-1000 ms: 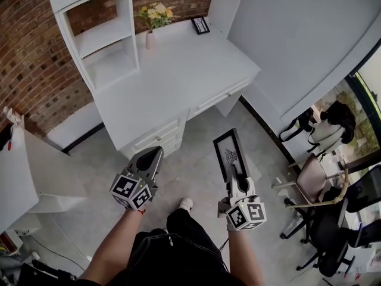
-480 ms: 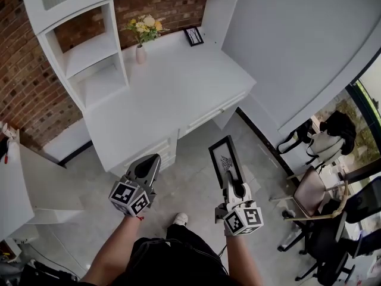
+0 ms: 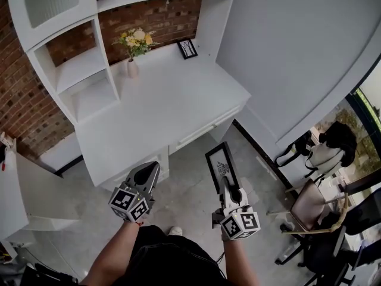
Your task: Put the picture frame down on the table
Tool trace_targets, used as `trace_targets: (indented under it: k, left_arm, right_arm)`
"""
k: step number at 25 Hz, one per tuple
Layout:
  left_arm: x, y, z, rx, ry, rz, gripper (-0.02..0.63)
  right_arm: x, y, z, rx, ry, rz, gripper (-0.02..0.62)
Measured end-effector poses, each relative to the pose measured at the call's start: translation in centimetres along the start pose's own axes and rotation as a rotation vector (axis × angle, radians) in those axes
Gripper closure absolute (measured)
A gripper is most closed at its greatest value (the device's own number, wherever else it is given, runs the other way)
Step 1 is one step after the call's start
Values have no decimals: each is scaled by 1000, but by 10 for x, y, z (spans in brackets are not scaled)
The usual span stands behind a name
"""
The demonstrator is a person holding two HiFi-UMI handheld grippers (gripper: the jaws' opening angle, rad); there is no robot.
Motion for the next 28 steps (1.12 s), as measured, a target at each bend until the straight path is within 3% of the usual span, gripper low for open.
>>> trace_targets:
  k: [12,28]
  left_arm:
    - [1,-21,-4,18,-7,7,611]
    - [17,-135,6,27,-7,-42,611]
  right_arm:
    - [-15,-10,0,-11,-26,13,575]
    - [-81,-85,22,9,-15,-16,575]
Point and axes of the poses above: the fingertips, and each gripper's own axes: y backward along the fingers, x to its left, z out of its top, the point moved 5 cm from there along y, backward along the fingers, and after that the axes turned 3 degrees about z, right-handed, at the moved point
